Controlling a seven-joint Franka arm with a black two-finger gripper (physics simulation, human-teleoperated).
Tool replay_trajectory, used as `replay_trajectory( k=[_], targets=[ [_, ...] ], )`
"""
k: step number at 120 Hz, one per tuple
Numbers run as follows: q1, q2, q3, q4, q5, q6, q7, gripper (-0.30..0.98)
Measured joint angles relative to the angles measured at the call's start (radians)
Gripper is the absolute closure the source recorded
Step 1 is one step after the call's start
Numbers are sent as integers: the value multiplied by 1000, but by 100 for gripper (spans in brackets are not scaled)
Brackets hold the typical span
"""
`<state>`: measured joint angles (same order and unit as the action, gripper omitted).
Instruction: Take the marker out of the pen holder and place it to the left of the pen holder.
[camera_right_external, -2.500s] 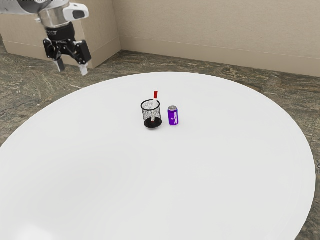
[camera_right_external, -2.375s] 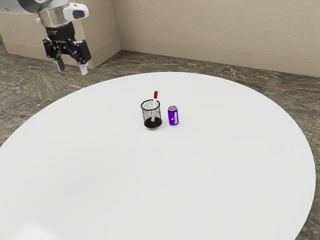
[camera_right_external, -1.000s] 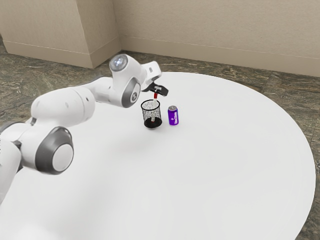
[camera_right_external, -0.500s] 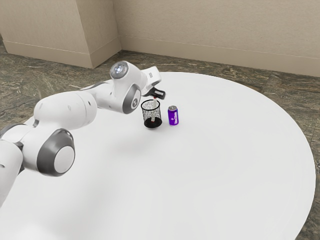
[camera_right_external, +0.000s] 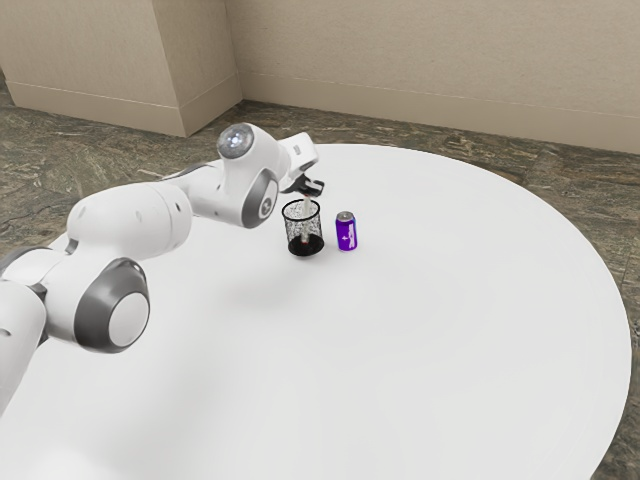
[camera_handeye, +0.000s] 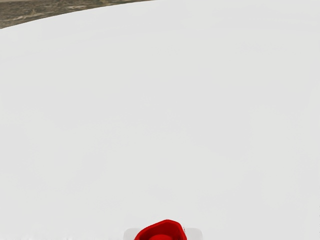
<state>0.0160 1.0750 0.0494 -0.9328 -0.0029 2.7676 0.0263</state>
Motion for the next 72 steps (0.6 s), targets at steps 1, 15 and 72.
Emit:
replay_trajectory(
  k=[1, 15, 72],
  targets=[
    [0, 0, 0, 0, 0, 0, -1, 72],
    [-5, -2, 1, -1, 3, 2, -19, 75],
    [-73, -246, 62, -81, 9, -107, -83, 76]
  ],
)
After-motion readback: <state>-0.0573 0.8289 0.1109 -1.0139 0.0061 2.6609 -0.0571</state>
